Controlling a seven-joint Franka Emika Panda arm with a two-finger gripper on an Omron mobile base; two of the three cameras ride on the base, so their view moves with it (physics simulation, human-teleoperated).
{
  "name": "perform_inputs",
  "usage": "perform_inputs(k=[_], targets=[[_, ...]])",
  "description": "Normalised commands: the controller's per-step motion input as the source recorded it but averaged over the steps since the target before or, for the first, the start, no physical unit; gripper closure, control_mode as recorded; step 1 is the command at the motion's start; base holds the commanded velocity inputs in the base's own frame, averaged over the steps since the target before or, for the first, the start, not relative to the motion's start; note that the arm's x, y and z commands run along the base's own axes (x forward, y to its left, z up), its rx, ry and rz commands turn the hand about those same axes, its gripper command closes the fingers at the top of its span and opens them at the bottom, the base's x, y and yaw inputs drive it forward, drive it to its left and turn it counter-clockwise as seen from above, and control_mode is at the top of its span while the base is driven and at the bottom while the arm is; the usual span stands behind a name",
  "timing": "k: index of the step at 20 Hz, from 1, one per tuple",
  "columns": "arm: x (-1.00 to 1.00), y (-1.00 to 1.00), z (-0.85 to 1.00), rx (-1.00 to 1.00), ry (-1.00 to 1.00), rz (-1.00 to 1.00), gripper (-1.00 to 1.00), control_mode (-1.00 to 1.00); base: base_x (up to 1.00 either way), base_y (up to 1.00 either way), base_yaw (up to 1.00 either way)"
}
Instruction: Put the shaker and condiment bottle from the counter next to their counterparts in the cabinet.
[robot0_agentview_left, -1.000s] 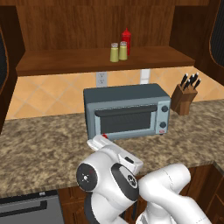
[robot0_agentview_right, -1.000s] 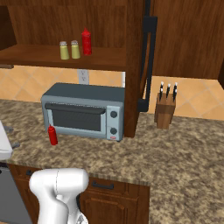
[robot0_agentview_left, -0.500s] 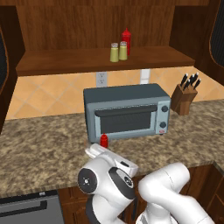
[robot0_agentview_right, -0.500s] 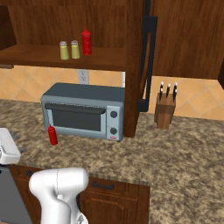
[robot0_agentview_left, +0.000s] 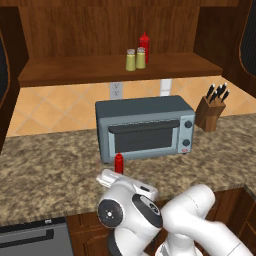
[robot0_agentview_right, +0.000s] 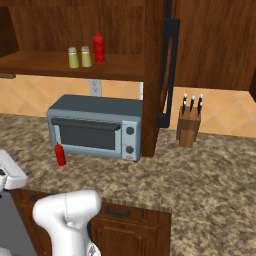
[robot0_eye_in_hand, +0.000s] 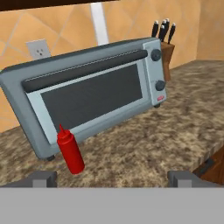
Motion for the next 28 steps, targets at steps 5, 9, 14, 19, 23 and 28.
perform_inputs(k=[5,9,14,19,23,28], targets=[[0.0,0.0,-0.06,0.0,0.0,0.19,-1.0,-1.0,0.0,0.0,0.0],[0.0,0.0,0.0,0.0,0.0,0.07,-1.0,-1.0,0.0,0.0,0.0],[0.37,0.0,0.0,0.0,0.0,0.0,-1.0,-1.0,0.0,0.0,0.0],[0.55,-0.02,-0.09,0.01,0.0,0.0,-1.0,-1.0,0.0,0.0,0.0],[0.22,-0.02,-0.4,0.0,0.0,0.0,-1.0,-1.0,0.0,0.0,0.0],[0.06,0.0,-0.78,0.0,0.0,0.03,-1.0,-1.0,0.0,0.0,0.0]])
